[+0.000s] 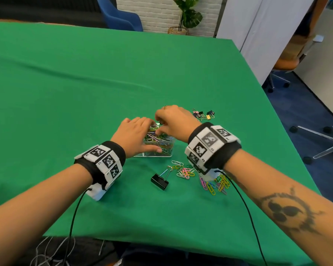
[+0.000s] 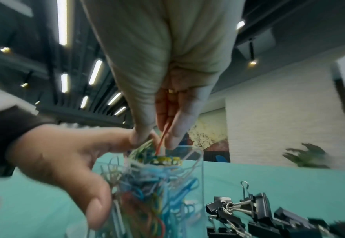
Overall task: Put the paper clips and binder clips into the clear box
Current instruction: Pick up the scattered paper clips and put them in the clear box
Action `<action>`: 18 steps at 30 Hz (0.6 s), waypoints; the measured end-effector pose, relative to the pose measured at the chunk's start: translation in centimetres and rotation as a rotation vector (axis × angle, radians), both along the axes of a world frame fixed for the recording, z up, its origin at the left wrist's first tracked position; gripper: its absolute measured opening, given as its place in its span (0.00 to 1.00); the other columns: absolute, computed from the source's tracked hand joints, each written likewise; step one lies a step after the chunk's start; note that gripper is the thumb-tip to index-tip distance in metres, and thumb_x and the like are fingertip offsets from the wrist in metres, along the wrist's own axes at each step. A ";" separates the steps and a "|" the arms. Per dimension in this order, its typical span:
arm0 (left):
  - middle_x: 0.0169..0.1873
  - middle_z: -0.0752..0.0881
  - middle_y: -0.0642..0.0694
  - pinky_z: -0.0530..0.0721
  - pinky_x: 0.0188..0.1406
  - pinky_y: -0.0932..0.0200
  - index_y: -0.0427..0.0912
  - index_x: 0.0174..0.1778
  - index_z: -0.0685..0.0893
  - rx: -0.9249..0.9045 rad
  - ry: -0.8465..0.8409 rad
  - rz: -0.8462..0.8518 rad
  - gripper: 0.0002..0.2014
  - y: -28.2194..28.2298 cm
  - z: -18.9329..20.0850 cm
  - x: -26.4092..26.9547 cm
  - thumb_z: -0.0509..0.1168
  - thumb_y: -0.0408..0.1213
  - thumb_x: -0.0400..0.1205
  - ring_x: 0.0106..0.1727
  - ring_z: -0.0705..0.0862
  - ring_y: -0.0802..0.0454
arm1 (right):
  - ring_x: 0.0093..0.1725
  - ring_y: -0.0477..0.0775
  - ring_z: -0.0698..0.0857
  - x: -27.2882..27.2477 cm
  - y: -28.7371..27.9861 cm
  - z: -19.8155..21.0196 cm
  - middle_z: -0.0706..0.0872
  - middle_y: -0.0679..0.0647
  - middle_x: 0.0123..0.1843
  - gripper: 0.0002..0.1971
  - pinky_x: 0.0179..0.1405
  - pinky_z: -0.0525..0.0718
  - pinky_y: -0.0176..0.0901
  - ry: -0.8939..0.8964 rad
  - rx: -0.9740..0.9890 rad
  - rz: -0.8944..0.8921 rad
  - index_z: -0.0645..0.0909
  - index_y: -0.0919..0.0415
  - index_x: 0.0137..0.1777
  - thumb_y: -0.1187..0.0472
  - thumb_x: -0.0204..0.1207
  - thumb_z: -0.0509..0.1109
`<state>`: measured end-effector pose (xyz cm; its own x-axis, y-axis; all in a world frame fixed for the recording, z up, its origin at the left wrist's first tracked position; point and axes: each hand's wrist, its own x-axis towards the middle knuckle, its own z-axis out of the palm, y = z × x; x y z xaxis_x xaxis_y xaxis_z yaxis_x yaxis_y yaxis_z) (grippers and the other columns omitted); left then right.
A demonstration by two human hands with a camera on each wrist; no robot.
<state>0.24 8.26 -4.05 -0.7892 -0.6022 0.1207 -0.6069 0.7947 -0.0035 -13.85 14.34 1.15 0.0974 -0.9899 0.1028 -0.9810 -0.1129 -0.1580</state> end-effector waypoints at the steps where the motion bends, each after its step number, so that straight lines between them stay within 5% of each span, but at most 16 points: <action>1: 0.55 0.83 0.46 0.73 0.51 0.51 0.43 0.62 0.75 -0.002 0.018 -0.007 0.49 0.0 -0.1 0.0 0.44 0.78 0.58 0.58 0.81 0.47 | 0.55 0.59 0.83 -0.7 0.3 0.3 0.86 0.59 0.55 0.18 0.57 0.80 0.48 -0.098 -0.030 -0.032 0.80 0.63 0.59 0.54 0.72 0.73; 4: 0.56 0.83 0.47 0.74 0.52 0.51 0.44 0.63 0.75 0.010 0.031 -0.026 0.51 -0.3 -0.4 0.1 0.42 0.79 0.57 0.58 0.82 0.48 | 0.49 0.58 0.86 -3.7 2.4 1.2 0.88 0.60 0.50 0.15 0.56 0.82 0.46 -0.400 -0.163 -0.194 0.83 0.66 0.55 0.59 0.70 0.75; 6: 0.55 0.83 0.47 0.75 0.53 0.51 0.44 0.63 0.74 0.032 -0.002 -0.026 0.55 -0.4 -0.4 0.1 0.36 0.83 0.56 0.57 0.82 0.49 | 0.46 0.57 0.86 -5.8 4.6 1.1 0.88 0.61 0.49 0.14 0.54 0.82 0.44 -0.452 -0.179 -0.292 0.84 0.67 0.54 0.61 0.70 0.75; 9: 0.56 0.83 0.46 0.75 0.55 0.48 0.44 0.67 0.72 0.063 -0.031 -0.028 0.57 -0.2 0.0 0.3 0.33 0.84 0.56 0.57 0.81 0.47 | 0.49 0.57 0.85 -8.5 8.1 -0.9 0.88 0.57 0.51 0.15 0.56 0.82 0.47 -0.221 0.023 -0.397 0.83 0.62 0.55 0.56 0.70 0.75; 13: 0.56 0.83 0.44 0.77 0.51 0.49 0.45 0.65 0.72 -0.178 0.046 -0.146 0.44 2.0 1.0 0.1 0.47 0.77 0.65 0.54 0.81 0.45 | 0.66 0.59 0.78 -9.3 13.2 -4.1 0.76 0.58 0.68 0.34 0.64 0.78 0.51 0.039 0.549 -0.501 0.70 0.58 0.70 0.38 0.70 0.68; 16: 0.46 0.83 0.46 0.79 0.37 0.56 0.45 0.55 0.75 -0.191 0.045 -0.316 0.30 5.5 1.4 -1.7 0.53 0.68 0.72 0.45 0.83 0.46 | 0.69 0.62 0.76 -8.7 15.0 -5.7 0.68 0.62 0.73 0.37 0.66 0.76 0.52 0.018 0.592 -0.567 0.64 0.59 0.73 0.36 0.71 0.65; 18: 0.51 0.80 0.45 0.82 0.42 0.51 0.45 0.61 0.73 0.007 -0.092 -0.278 0.30 7.7 1.1 -3.3 0.58 0.65 0.74 0.51 0.83 0.45 | 0.68 0.64 0.76 -8.1 14.7 -6.4 0.67 0.64 0.73 0.35 0.65 0.76 0.51 -0.042 0.535 -0.593 0.65 0.61 0.72 0.40 0.73 0.67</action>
<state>-3.06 16.01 -2.97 -0.9314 -0.3622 0.0370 -0.3636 0.9306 -0.0422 -21.99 29.05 -5.22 -0.4539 -0.7916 -0.4092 -0.8460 0.5269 -0.0810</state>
